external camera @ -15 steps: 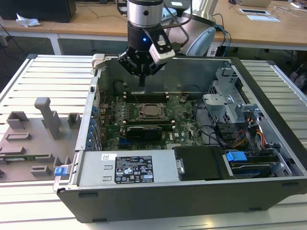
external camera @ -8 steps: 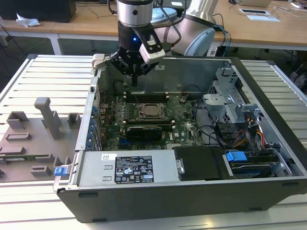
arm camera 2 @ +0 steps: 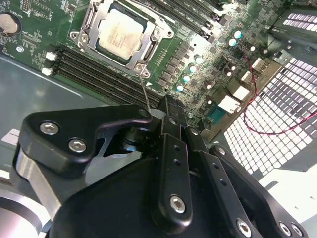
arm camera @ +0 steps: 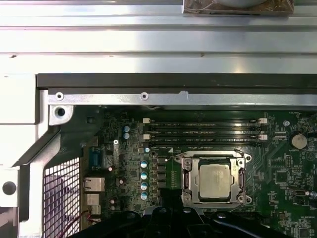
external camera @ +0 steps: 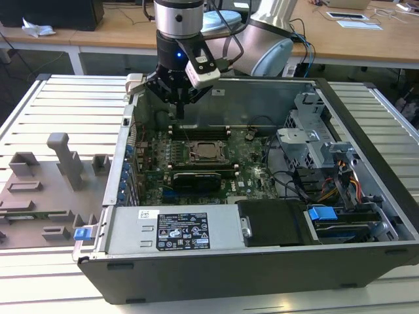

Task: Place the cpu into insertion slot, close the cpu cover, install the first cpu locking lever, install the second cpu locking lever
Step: 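Install the first cpu locking lever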

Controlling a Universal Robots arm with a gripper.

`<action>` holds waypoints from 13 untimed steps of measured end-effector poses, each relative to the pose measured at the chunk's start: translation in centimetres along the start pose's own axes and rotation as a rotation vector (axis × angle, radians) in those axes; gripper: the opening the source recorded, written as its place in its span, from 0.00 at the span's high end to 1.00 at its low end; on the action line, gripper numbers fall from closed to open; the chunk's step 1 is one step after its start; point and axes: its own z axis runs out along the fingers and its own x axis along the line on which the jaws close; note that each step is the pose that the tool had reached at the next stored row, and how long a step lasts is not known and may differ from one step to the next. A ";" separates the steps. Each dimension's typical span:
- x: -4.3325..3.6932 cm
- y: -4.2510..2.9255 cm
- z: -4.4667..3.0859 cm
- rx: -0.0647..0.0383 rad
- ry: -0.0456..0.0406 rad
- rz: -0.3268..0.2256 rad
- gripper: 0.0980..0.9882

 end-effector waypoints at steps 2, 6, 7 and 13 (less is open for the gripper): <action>0.04 0.00 0.12 0.000 0.0000 0.000 0.99; 0.06 -0.01 0.34 0.000 -0.0001 0.000 0.99; 0.06 -0.01 0.42 0.000 0.0000 0.000 0.99; 0.06 -0.02 0.73 0.000 -0.0001 0.000 0.99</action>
